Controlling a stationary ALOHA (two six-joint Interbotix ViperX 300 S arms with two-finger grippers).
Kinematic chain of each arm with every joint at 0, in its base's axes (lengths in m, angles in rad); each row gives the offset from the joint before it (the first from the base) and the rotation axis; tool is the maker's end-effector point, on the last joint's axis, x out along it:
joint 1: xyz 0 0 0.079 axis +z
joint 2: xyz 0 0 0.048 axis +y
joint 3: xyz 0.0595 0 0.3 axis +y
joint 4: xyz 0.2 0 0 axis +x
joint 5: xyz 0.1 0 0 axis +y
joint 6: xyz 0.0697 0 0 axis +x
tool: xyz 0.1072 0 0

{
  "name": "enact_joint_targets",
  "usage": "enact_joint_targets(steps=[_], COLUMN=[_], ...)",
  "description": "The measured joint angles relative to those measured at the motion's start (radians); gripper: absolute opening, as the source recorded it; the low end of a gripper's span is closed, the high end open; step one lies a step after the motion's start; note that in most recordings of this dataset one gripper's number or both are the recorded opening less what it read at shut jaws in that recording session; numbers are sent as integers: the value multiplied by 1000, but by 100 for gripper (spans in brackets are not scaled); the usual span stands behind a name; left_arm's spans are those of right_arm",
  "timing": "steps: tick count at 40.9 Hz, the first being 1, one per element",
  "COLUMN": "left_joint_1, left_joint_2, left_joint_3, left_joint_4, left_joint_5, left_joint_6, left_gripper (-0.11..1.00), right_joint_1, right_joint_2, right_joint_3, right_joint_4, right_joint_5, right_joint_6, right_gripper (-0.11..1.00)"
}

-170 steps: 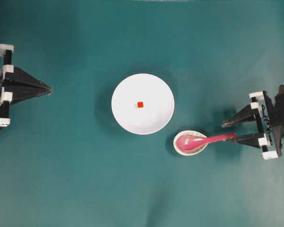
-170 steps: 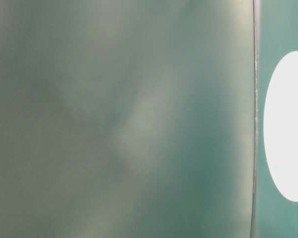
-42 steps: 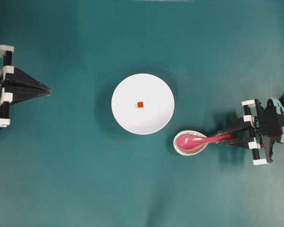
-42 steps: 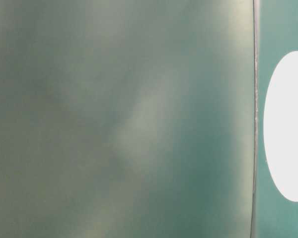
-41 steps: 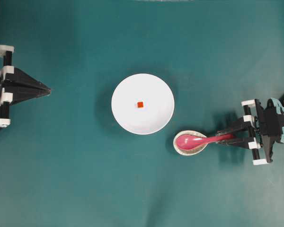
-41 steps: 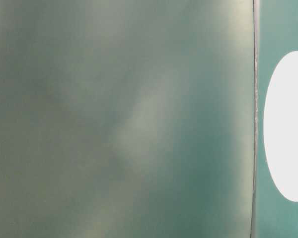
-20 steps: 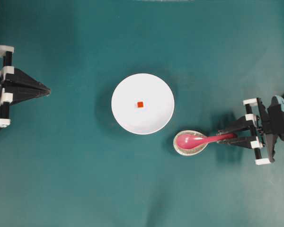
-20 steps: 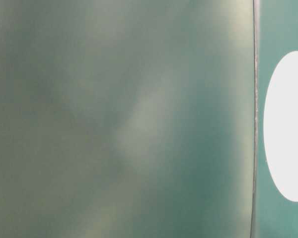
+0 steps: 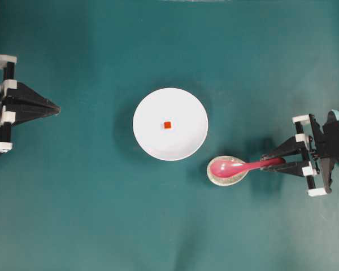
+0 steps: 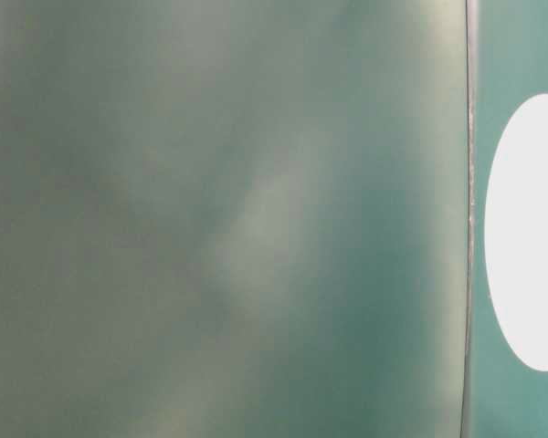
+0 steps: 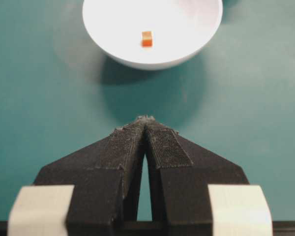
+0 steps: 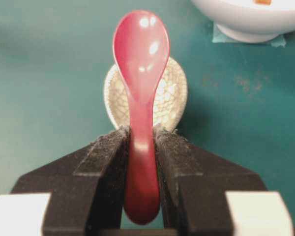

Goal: Grip the spoon and scoop the red block from the bowl with right arm.
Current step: 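Lift the pink spoon out of the spoon rest with the right gripper, then carry the spoon left and position its bowl over the white bowl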

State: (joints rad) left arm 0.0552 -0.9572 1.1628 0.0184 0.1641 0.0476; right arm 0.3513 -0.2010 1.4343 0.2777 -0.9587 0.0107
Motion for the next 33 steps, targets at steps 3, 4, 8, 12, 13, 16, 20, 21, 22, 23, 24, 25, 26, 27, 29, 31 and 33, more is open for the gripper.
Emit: enact_joint_targets(steps=[3, 4, 8, 12, 13, 16, 20, 21, 22, 23, 24, 25, 26, 27, 29, 31, 33], left_joint_1=[0, 0, 0, 0, 0, 0, 0, 0, 0, 0, 0, 0, 0, 0, 0, 0, 0], left_joint_2=[-2, 0, 0, 0, 0, 0, 0, 0, -2, 0, 0, 0, 0, 0, 0, -2, 0], left_joint_3=[0, 0, -2, 0, 0, -2, 0, 0, -2, -2, 0, 0, 0, 0, 0, -2, 0], left_joint_4=[0, 0, 0, 0, 0, 0, 0, 0, 0, 0, 0, 0, 0, 0, 0, 0, 0], left_joint_5=[0, 0, 0, 0, 0, 0, 0, 2, 2, 0, 2, 2, 2, 2, 2, 0, 2], left_joint_6=[-2, 0, 0, 0, 0, 0, -2, 0, 0, 0, -2, 0, -2, 0, 0, 0, 0], left_gripper=[0, 0, 0, 0, 0, 0, 0, 0, 0, 0, 0, 0, 0, 0, 0, 0, 0], right_joint_1=[-14, -20, -43, -72, -81, -110, -150, -164, -175, -186, -193, -202, -210, -218, -233, -247, -267], right_joint_2=[-43, -60, -132, -206, -225, -287, -360, -383, -400, -419, -436, -453, -466, -480, -506, -529, -558], right_joint_3=[-6, -8, -15, -31, -35, -52, -74, -81, -86, -92, -97, -103, -109, -115, -129, -143, -163], right_joint_4=[-2, 0, 0, 0, 0, 0, 0, 0, 0, 0, 0, 0, 0, 0, -2, -2, -6], right_joint_5=[46, 69, 152, 247, 278, 365, 476, 514, 543, 575, 598, 623, 647, 672, 719, 764, 815], right_joint_6=[-14, -21, -55, -87, -97, -121, -143, -149, -150, -155, -160, -163, -164, -166, -167, -167, -167], right_gripper=[25, 25, 25, 25, 25, 25, 25, 25, 25, 25, 25, 25, 25, 25, 25, 25, 25])
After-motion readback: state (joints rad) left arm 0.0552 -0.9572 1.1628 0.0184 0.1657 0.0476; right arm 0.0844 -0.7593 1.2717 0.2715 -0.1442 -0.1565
